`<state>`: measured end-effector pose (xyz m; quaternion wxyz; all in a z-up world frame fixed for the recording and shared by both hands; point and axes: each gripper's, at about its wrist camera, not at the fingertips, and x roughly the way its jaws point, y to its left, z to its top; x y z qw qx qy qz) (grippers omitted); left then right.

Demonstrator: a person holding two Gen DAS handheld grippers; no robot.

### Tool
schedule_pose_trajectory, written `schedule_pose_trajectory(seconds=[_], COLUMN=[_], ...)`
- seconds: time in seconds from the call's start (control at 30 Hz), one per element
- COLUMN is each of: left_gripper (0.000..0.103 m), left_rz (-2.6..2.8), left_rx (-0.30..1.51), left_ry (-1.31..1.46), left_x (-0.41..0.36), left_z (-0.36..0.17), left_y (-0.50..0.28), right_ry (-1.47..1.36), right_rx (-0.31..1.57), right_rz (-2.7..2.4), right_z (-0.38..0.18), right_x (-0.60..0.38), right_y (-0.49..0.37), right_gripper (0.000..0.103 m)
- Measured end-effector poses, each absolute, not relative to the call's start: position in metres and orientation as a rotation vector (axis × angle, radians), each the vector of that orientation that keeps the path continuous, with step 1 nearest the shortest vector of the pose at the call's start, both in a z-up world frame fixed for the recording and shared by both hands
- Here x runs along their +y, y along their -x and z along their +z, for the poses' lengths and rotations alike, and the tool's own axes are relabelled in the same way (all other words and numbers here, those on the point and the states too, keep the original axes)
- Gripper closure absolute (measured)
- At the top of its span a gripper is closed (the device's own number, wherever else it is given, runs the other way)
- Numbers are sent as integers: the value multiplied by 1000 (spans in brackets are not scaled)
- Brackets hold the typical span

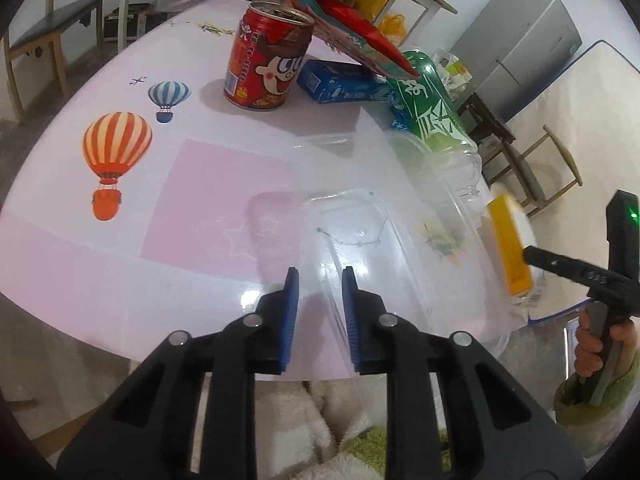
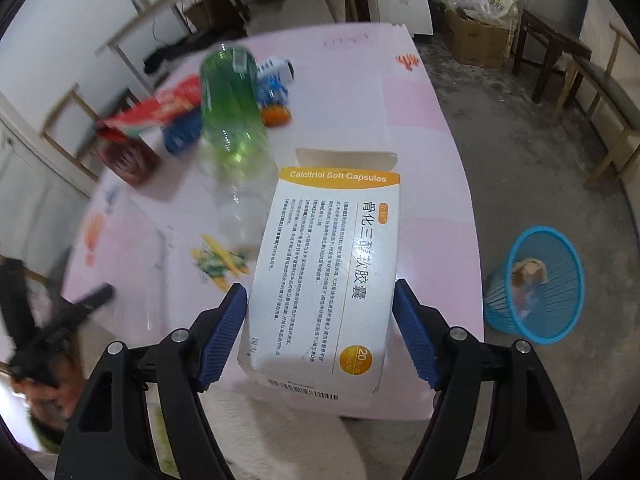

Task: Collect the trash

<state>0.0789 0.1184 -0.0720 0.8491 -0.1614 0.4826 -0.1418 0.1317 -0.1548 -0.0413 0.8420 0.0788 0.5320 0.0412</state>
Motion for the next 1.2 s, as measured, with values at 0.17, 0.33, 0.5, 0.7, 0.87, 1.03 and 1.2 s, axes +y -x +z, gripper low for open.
schedule_pose_trajectory(seconds=[0.17,0.33,0.5,0.7,0.87,1.03,1.2], left_gripper=[83,83,100,101,101,101,101], left_rz=[-283,-269,-253,-243,-300,-460,-644], left_rx=[1060,1050,1040,1012,968,915,893], left_ry=[346,315,291,293,304,289,202], left_x=[119,115,111,112,102,58,-22], left_z=[-77,-78,-77,-63,-38,-4,24], left_y=[-83,-80,-76,-62,-53,-64,-91], right_ry=[-169,-199,-222,-324,-417,-516,-590], right_rx=[1161,1151,1117,1086,1018,888,773], right_rz=[94,96,104,132,131,53,-130], right_z=[-54,-62,-64,-58,-42,-16,-2], right_x=[-154,-155,-158,-178,-209,-264,-337], right_y=[-132,-133,-133,-123,-106,-76,-33], right_gripper=[28,27,30,33,33,33,33])
